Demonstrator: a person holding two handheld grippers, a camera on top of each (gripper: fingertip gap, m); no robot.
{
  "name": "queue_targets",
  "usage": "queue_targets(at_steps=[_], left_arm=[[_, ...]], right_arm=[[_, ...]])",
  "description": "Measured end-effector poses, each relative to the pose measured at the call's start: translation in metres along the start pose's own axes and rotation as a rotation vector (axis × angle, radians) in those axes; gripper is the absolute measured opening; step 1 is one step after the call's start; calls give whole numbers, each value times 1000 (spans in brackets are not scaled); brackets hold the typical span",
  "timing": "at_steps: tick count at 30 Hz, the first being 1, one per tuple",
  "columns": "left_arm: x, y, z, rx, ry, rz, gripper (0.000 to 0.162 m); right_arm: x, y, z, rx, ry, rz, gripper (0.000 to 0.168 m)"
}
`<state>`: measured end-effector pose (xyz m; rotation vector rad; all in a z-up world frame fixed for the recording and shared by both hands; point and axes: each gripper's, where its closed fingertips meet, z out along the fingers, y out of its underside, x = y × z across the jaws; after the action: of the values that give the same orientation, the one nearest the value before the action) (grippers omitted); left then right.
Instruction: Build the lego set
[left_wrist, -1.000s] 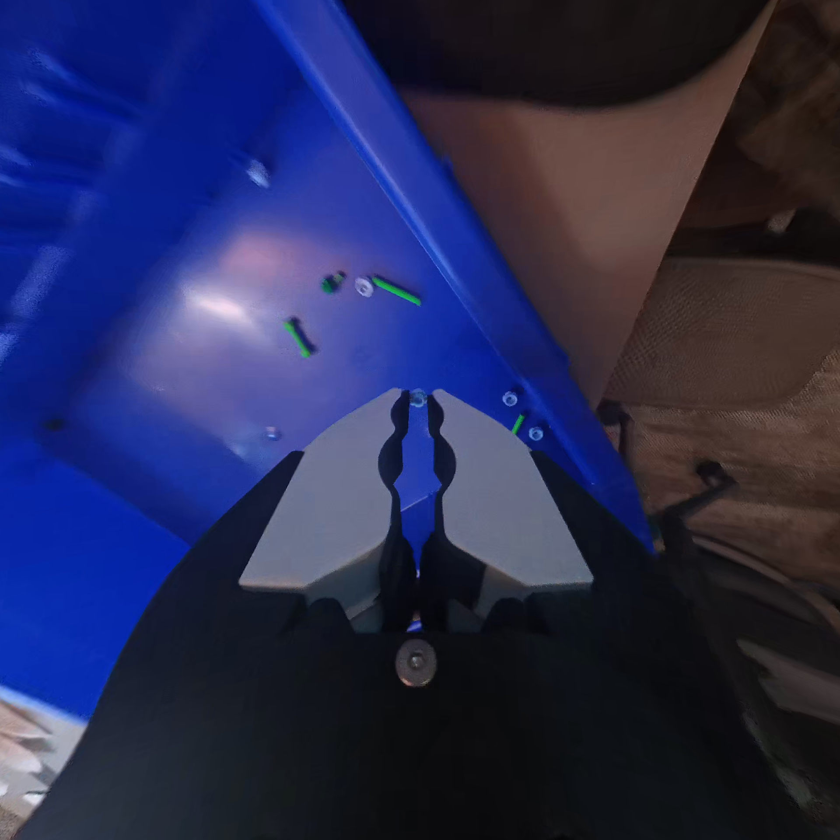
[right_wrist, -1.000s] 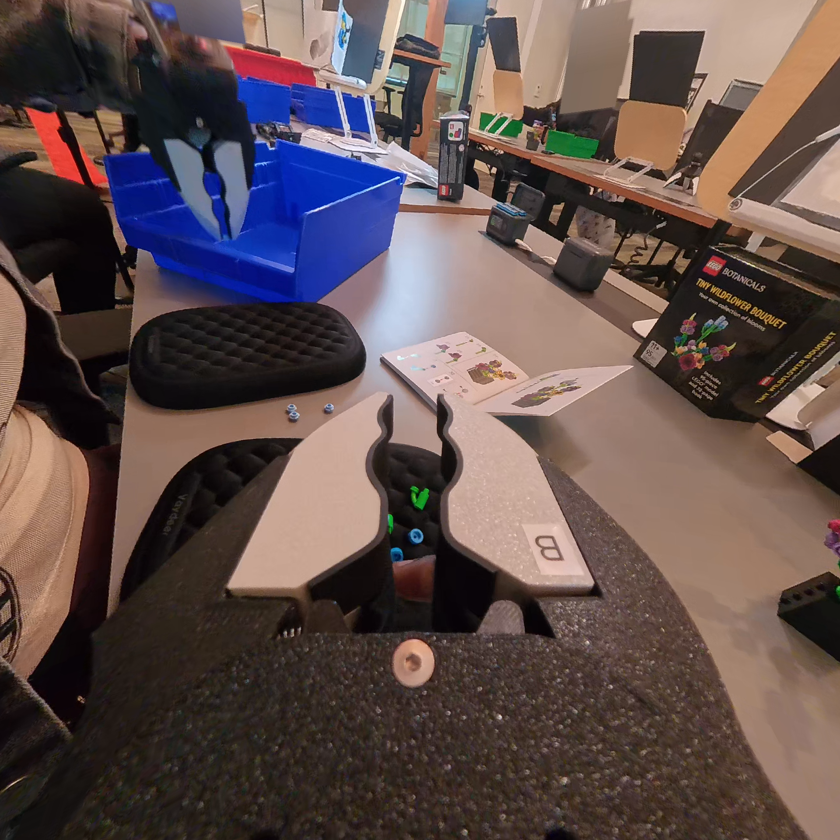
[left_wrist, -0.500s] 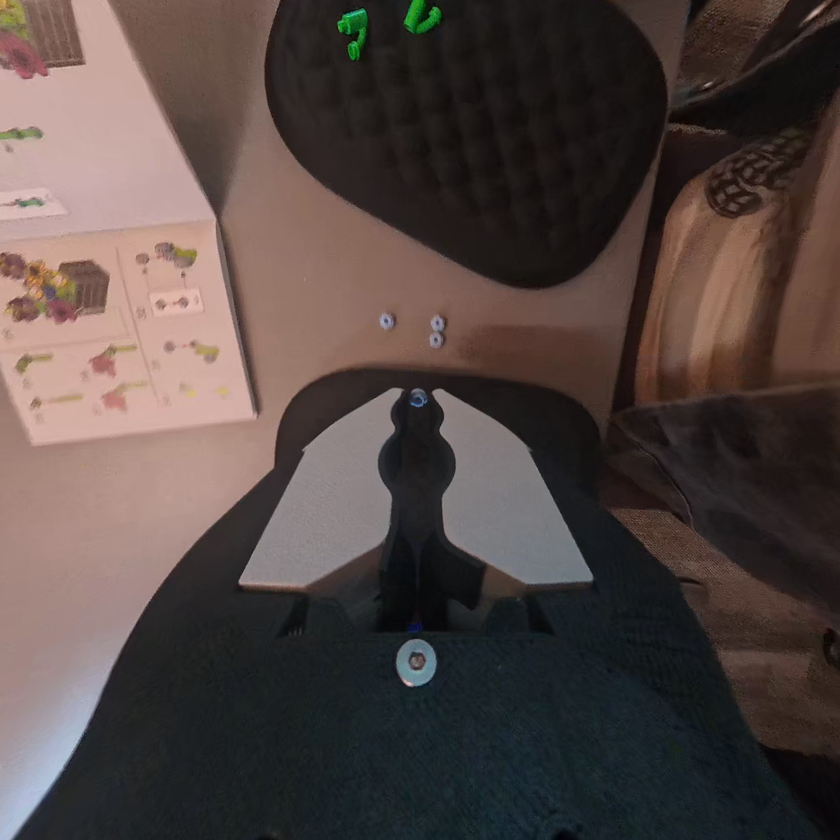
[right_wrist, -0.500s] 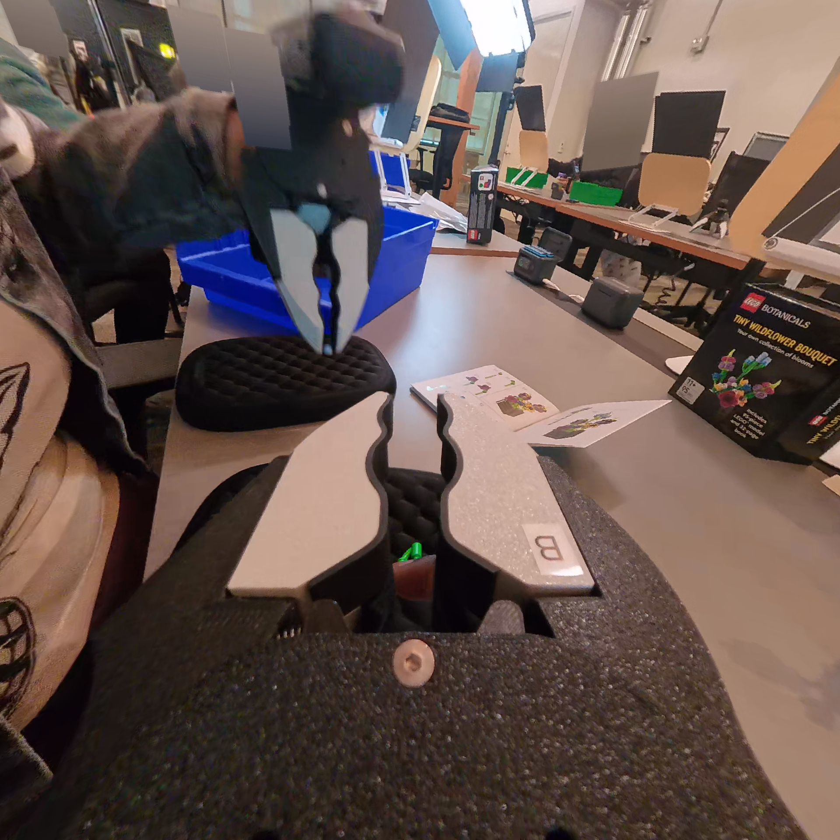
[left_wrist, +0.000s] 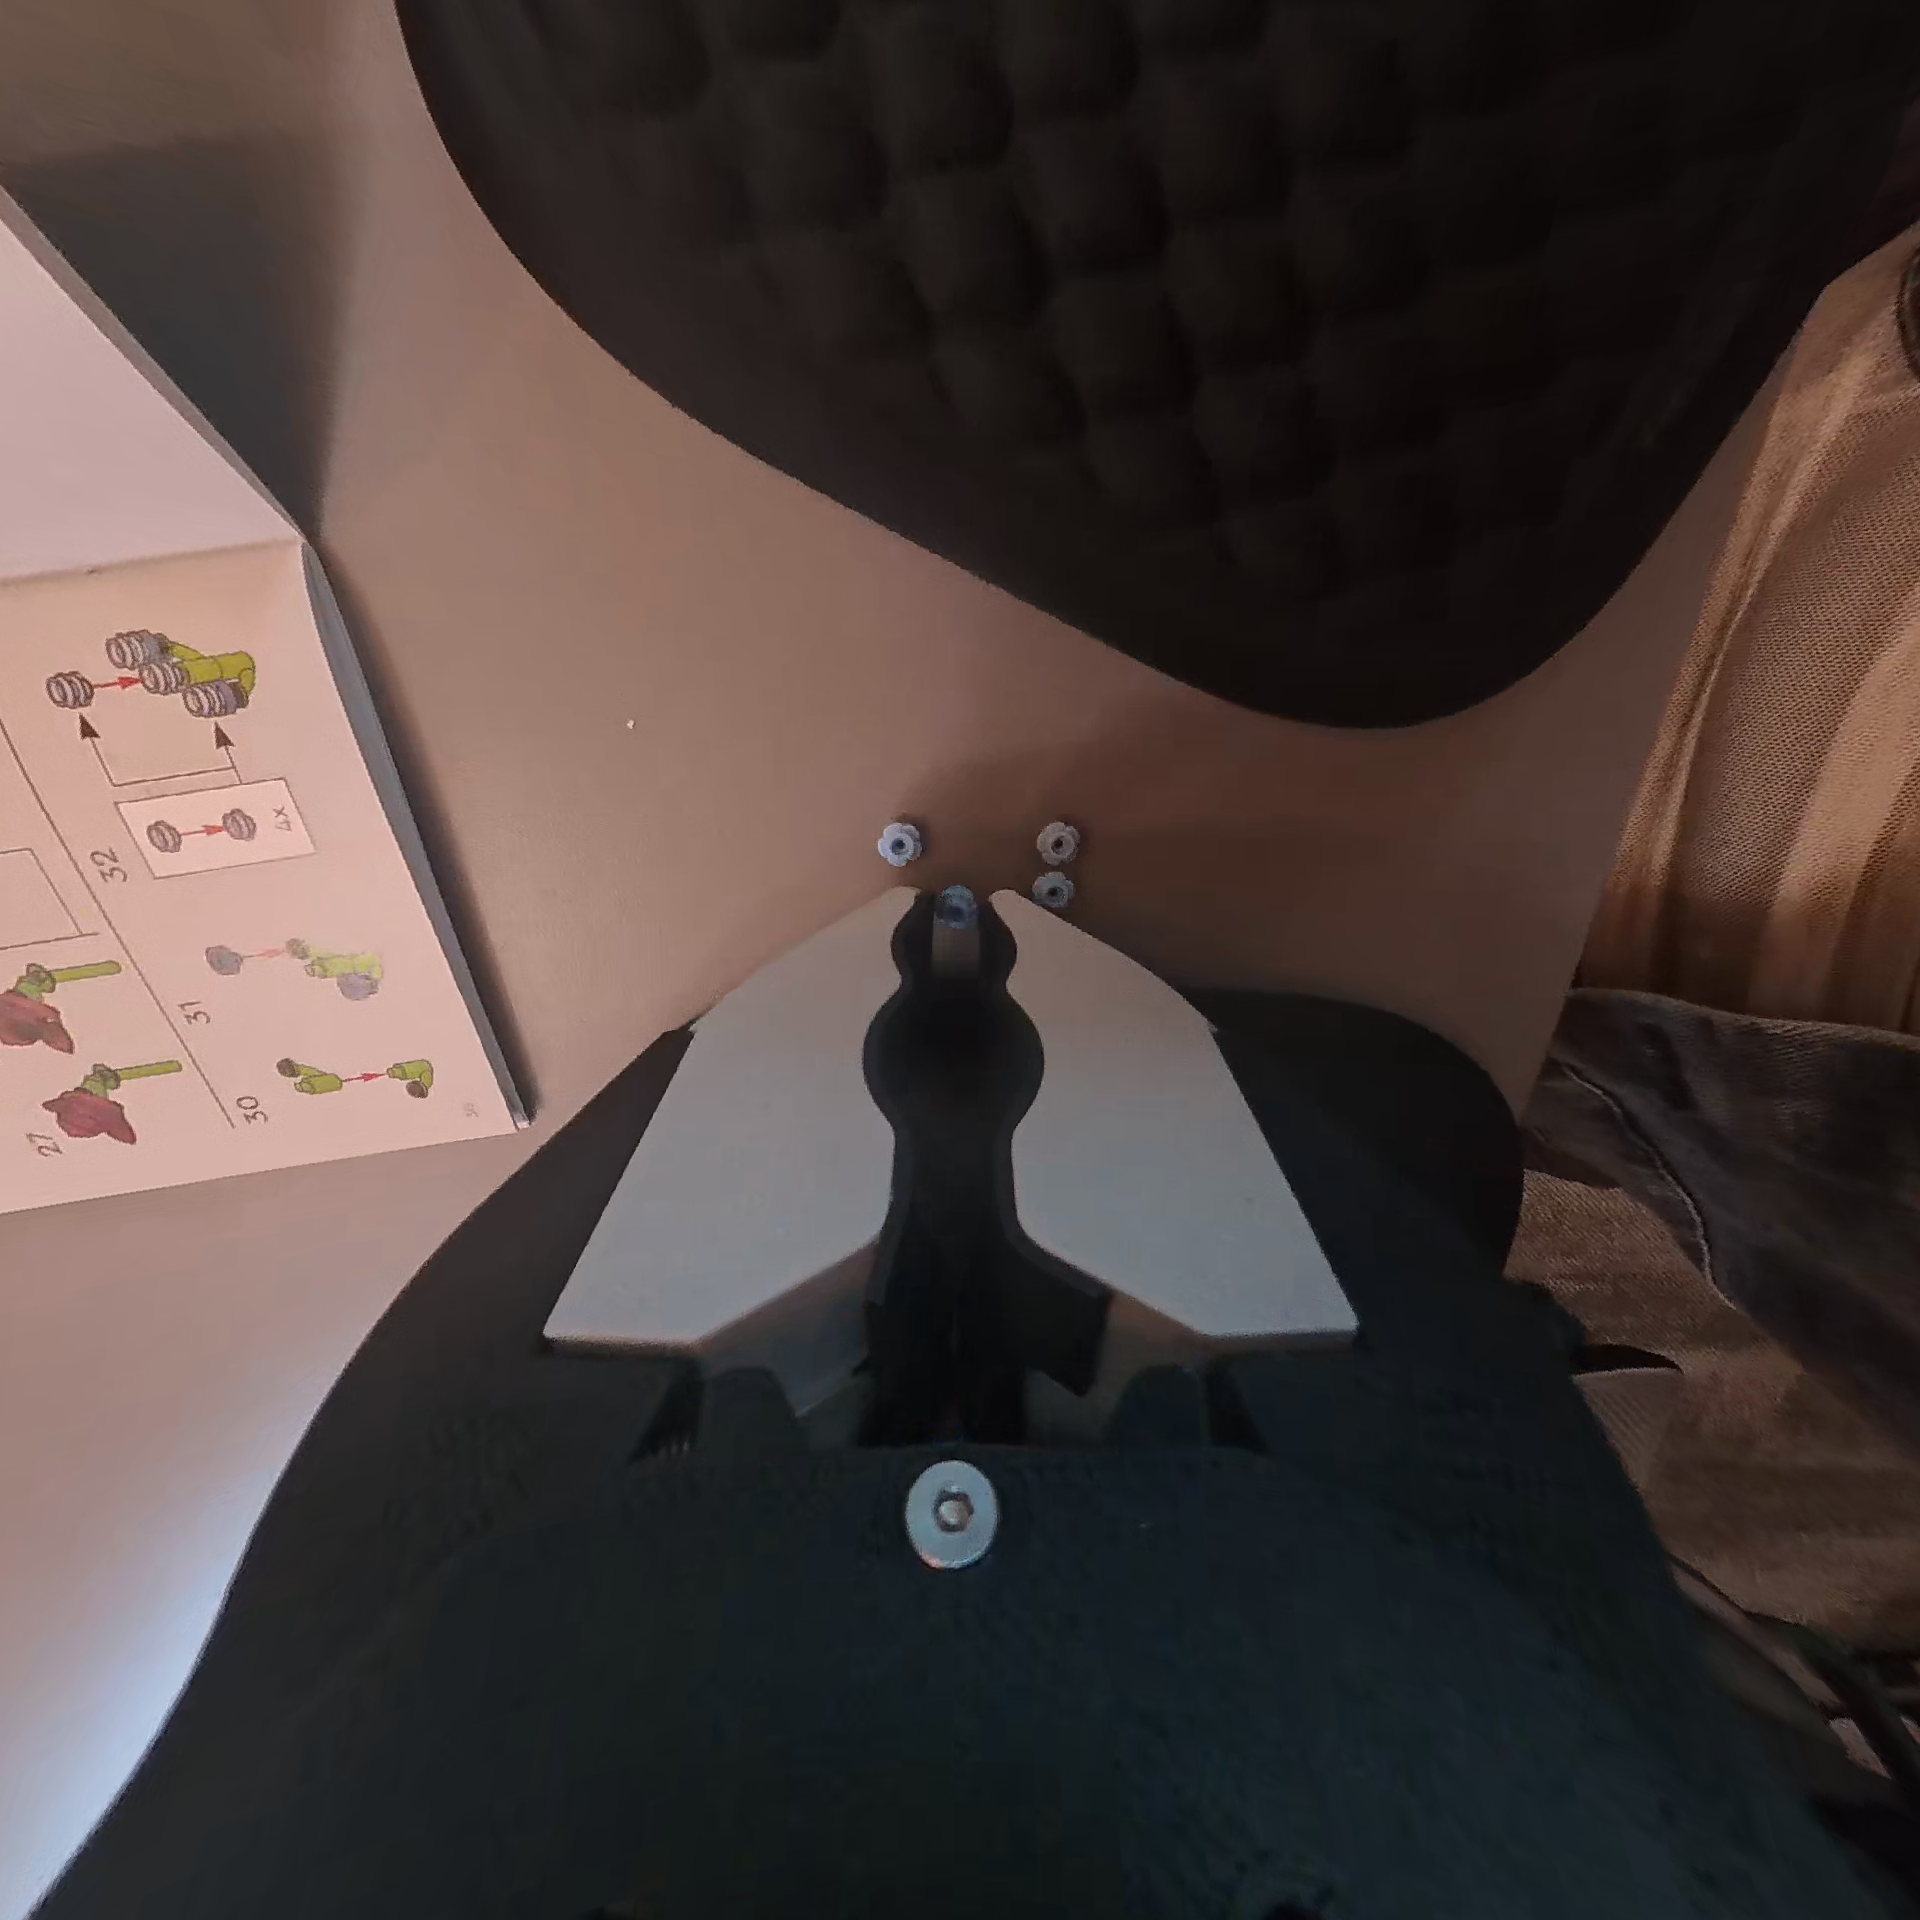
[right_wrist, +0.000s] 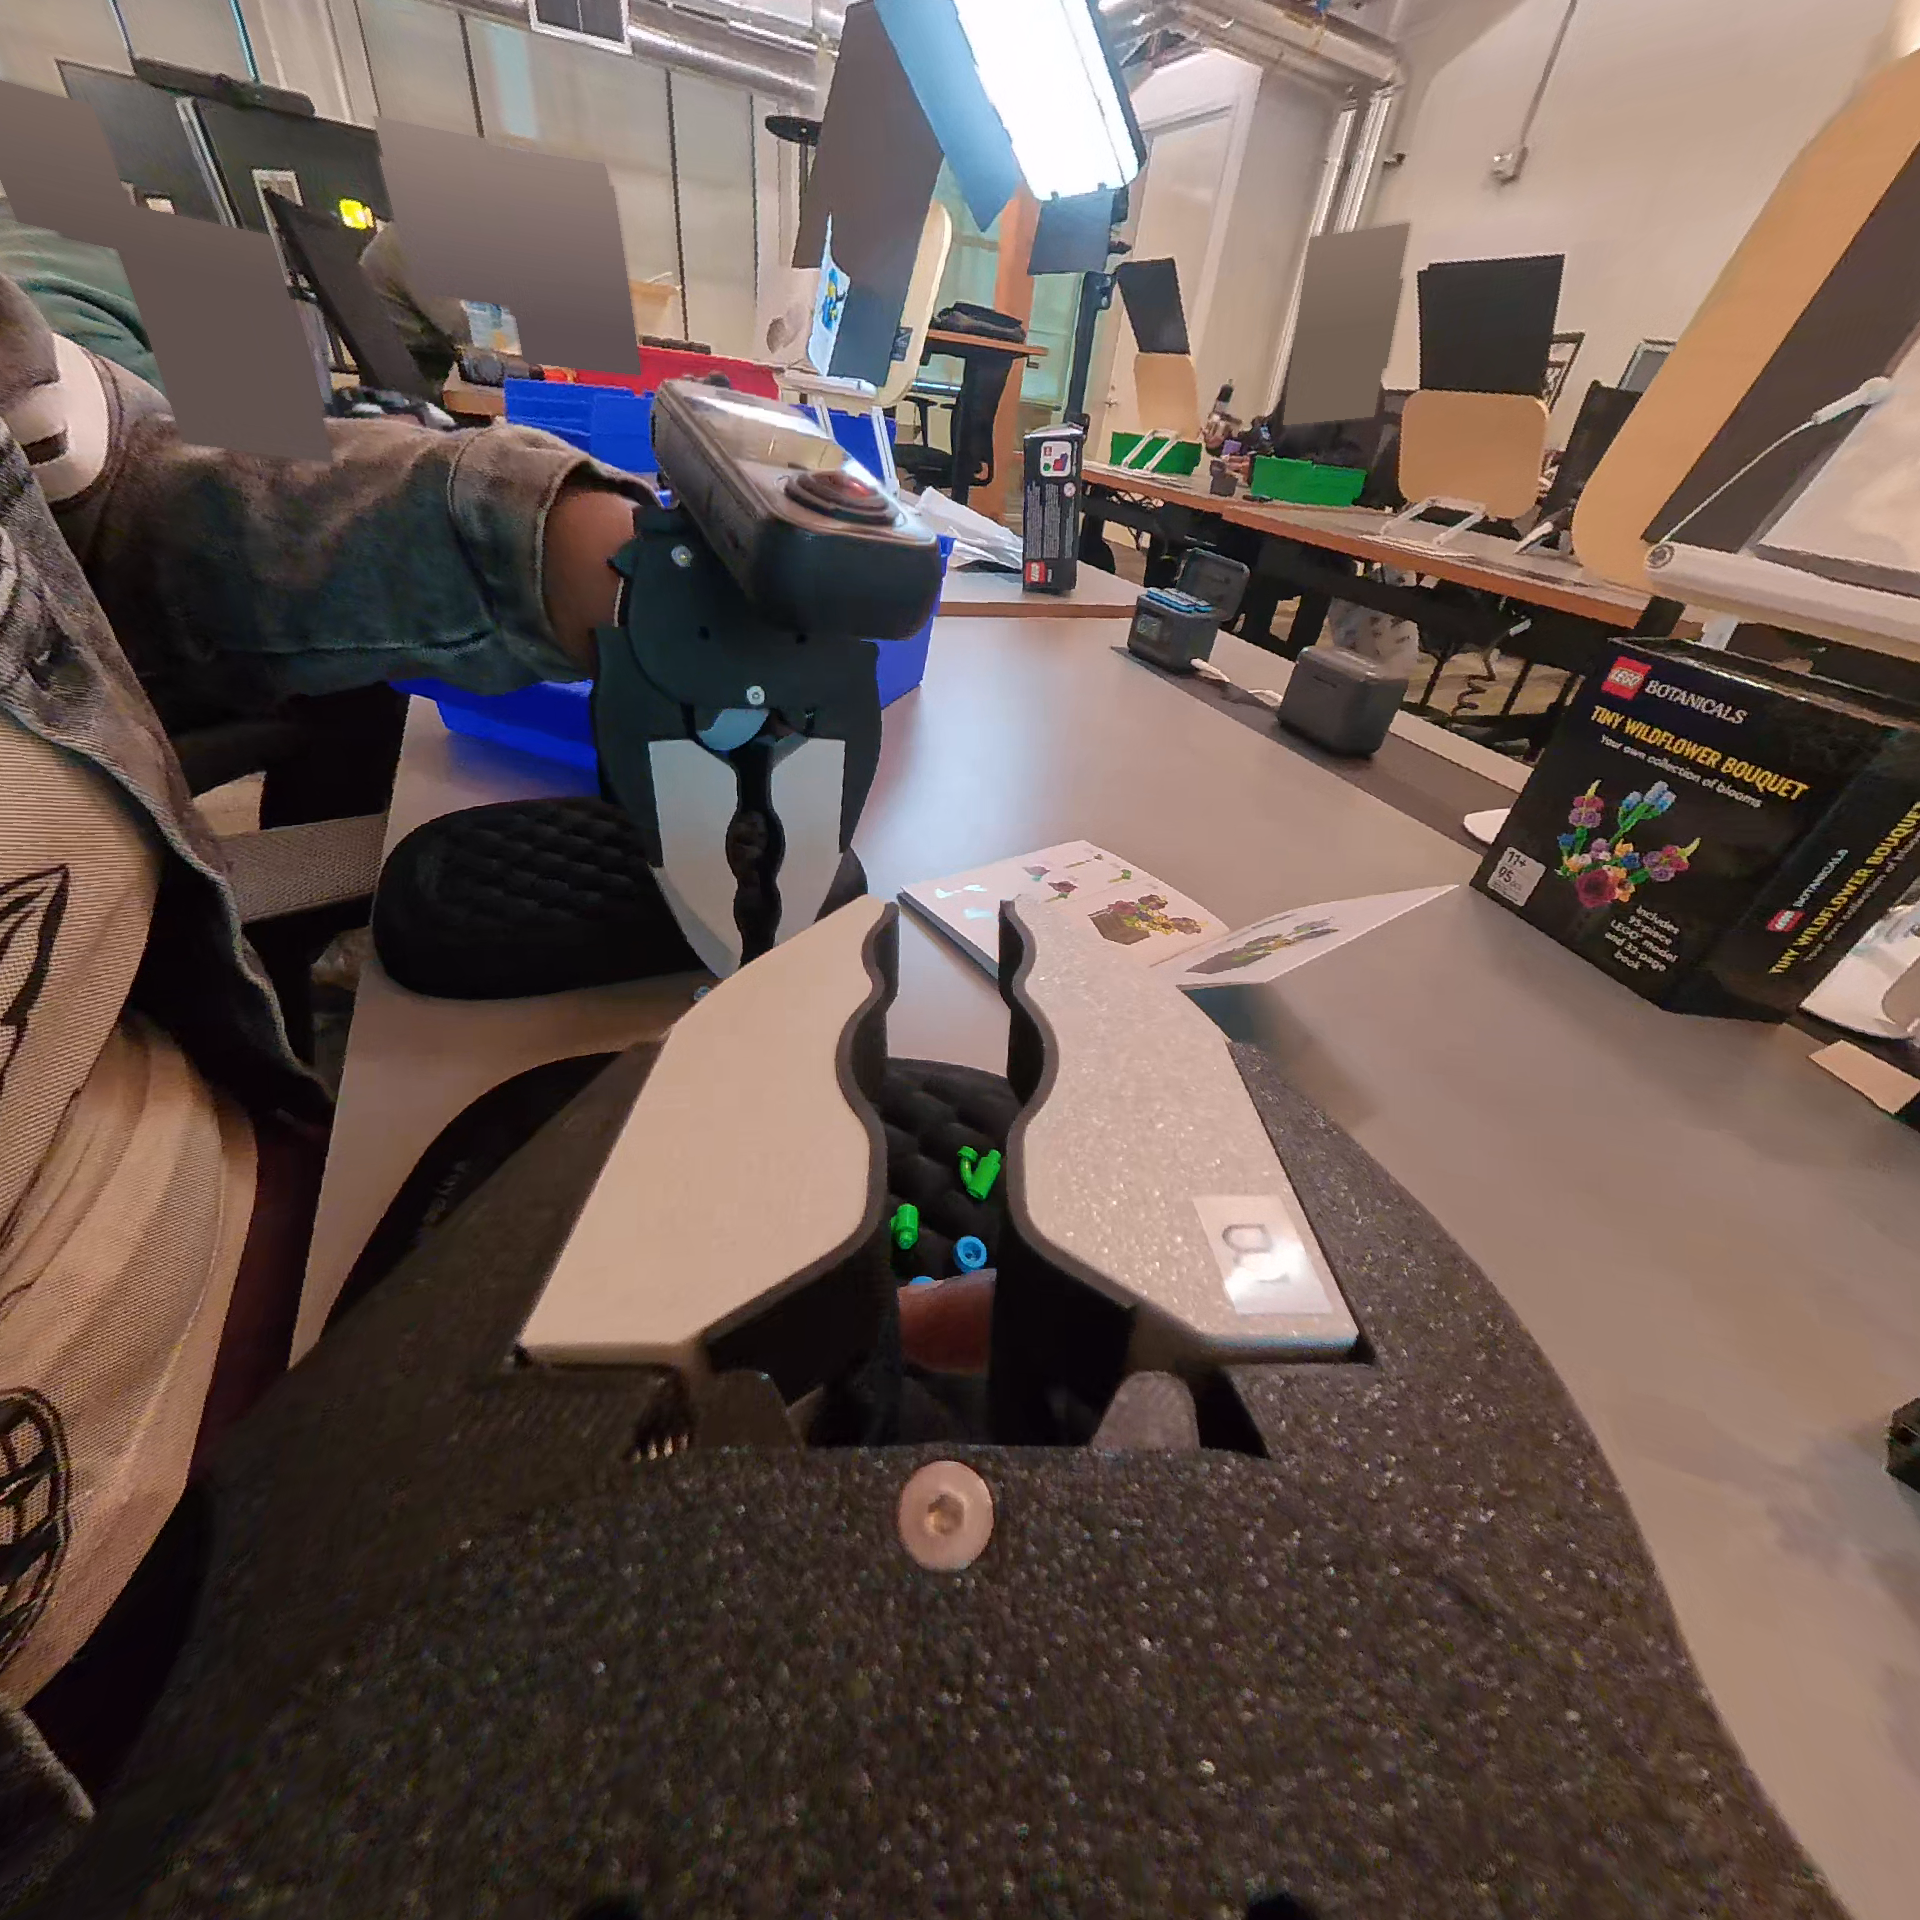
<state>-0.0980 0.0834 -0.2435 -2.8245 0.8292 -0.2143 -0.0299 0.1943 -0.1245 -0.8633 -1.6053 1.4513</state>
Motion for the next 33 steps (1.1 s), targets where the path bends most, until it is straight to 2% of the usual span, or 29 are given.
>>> queue_targets(at_steps=[1,7,11,14,18,19,22,25,28,31,33], left_arm=[[0,1,1,-6,1,0,10],[1,3,-2,-8,4,3,16],[-7,-1,-32,129,-74,-67,21],[-19,0,-80,346,-206,-173,38],[-25,32,-134,508,-377,-285,57],[-24,42,-141,526,-395,-311,65],[-23,68,-155,563,-437,-412,105],[-26,88,-163,598,-506,-460,125],[-24,96,-169,645,-528,-459,130],[-24,100,-171,675,-535,-463,145],[-24,100,-173,704,-541,-458,146]], right_arm=[[0,0,0,-1,2,-1,18],[2,1,-1,-6,8,-1,18],[3,-1,-3,-4,14,-4,18],[2,-1,-2,7,6,11,18],[2,5,2,-3,-6,30,18],[2,6,3,-6,-9,33,18],[-1,8,5,-1,-32,52,20],[-4,10,8,6,-66,84,23],[-7,13,10,-1,-91,102,34],[-2,14,12,13,-67,123,58],[4,12,12,40,-36,152,77]])
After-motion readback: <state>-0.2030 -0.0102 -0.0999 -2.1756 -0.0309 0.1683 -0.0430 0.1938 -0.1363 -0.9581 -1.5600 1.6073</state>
